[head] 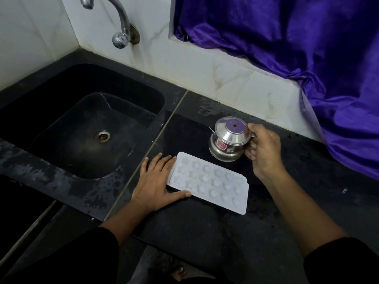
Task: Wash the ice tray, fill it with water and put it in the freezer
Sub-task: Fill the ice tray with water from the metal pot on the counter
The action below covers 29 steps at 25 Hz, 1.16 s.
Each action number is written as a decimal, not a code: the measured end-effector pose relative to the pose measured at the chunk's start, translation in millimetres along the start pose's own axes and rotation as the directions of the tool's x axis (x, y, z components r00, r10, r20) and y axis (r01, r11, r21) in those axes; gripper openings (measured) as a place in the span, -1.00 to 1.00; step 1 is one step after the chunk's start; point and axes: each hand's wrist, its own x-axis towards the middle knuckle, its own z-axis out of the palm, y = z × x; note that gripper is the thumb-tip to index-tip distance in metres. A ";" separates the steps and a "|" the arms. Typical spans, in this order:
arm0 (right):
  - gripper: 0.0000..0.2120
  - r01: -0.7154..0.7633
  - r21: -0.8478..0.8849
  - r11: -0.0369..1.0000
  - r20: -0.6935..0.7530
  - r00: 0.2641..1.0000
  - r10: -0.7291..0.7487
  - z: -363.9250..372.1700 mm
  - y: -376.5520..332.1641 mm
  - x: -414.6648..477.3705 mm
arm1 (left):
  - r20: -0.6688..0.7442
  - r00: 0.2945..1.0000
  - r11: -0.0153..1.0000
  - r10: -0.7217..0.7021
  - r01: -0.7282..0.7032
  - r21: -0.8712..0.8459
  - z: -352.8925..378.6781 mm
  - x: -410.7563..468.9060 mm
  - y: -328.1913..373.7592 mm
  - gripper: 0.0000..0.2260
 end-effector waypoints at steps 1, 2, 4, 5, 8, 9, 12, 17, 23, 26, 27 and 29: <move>-0.65 -0.006 0.031 0.999 0.005 1.000 0.006 0.6 -2.1 -1.5 | 0.000 1.000 1.000 0.000 0.000 -0.001 -0.1 -0.2 0.1 0.06; -0.66 -0.004 0.025 1.000 0.013 1.000 0.004 1.8 -3.1 -3.0 | -0.003 1.000 1.000 0.001 -0.001 -0.002 -0.3 -0.2 0.2 0.06; -0.69 0.061 -0.090 0.994 0.050 0.997 -0.057 5.6 -0.8 -5.6 | -0.009 1.000 1.000 0.003 -0.003 -0.005 -0.3 -0.6 0.1 0.06; -0.68 0.114 -0.177 0.978 0.080 0.992 -0.101 7.4 2.6 -6.4 | -0.007 1.000 1.000 0.002 -0.002 -0.004 -0.4 -0.7 0.2 0.06; -0.59 0.240 -0.441 0.865 0.170 0.968 -0.183 15.0 15.7 -8.5 | 0.002 1.000 1.000 -0.005 0.005 -0.002 0.2 -0.4 0.0 0.07; -0.55 0.284 -0.545 0.789 0.201 0.958 -0.206 18.3 20.1 -9.5 | -0.001 1.000 1.000 -0.006 0.006 -0.002 0.9 -0.3 -0.2 0.07; -0.53 0.390 -0.782 0.486 0.292 0.919 -0.267 33.3 27.0 -17.0 | -0.008 1.000 1.000 -0.006 0.006 -0.010 3.1 -0.4 -0.8 0.07; -0.50 0.429 -0.851 0.304 0.348 0.893 -0.286 47.2 31.3 -27.6 | -0.011 1.000 1.000 -0.004 0.004 -0.011 1.8 -1.0 0.1 0.07; -0.53 0.254 -0.601 0.758 0.177 0.967 -0.184 13.4 37.8 -13.8 | -0.012 1.000 1.000 -0.002 0.002 -0.013 1.3 -0.9 0.0 0.07; -0.61 0.081 -0.242 0.967 0.074 0.995 -0.065 1.0 30.2 -18.1 | 0.002 1.000 1.000 -0.002 0.002 0.001 0.8 -0.4 0.1 0.07; -0.64 0.040 -0.149 0.988 0.045 0.998 -0.034 -0.8 25.3 -20.3 | 0.006 1.000 1.000 -0.004 0.004 0.000 0.4 -0.2 0.2 0.07; -0.63 -0.009 -0.014 1.000 0.010 1.000 0.009 -3.7 15.1 -23.3 | 0.011 1.000 1.000 -0.006 0.006 -0.002 -0.5 -0.1 0.7 0.07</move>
